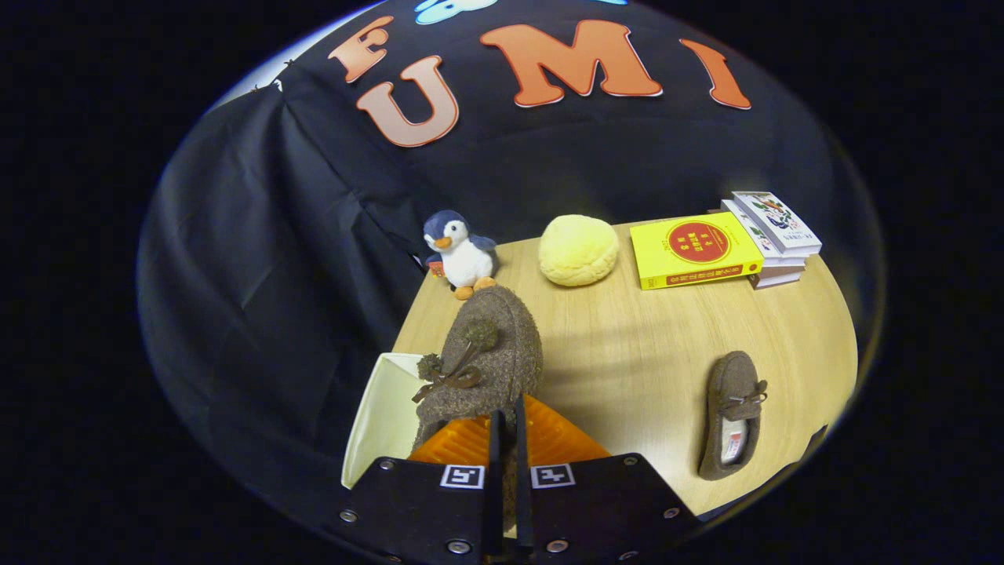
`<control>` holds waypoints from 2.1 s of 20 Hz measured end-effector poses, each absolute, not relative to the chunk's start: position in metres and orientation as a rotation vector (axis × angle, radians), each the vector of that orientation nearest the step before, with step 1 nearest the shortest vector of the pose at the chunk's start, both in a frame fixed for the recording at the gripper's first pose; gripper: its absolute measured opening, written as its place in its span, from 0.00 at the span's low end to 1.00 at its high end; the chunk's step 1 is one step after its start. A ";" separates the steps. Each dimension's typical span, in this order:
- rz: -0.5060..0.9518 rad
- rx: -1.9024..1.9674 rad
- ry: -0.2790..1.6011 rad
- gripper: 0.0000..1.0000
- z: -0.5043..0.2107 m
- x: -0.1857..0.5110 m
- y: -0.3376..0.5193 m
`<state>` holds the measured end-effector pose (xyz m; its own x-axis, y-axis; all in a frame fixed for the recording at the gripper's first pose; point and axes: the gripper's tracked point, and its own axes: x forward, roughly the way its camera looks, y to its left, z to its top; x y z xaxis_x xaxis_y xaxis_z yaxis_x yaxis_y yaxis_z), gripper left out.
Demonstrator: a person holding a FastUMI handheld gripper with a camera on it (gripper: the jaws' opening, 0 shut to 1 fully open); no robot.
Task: Open the storage box then place both shoes into the box .Put the left shoe in first, then the right shoe, with the right side of both shoes facing outward in a uniform manner.
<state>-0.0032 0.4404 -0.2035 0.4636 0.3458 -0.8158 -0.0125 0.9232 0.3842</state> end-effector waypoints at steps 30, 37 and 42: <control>0.502 0.272 1.236 0.08 -0.255 -0.065 0.583; 0.408 0.240 1.093 0.45 -0.231 -0.044 0.466; 0.285 0.253 1.082 0.73 -0.243 -0.047 0.371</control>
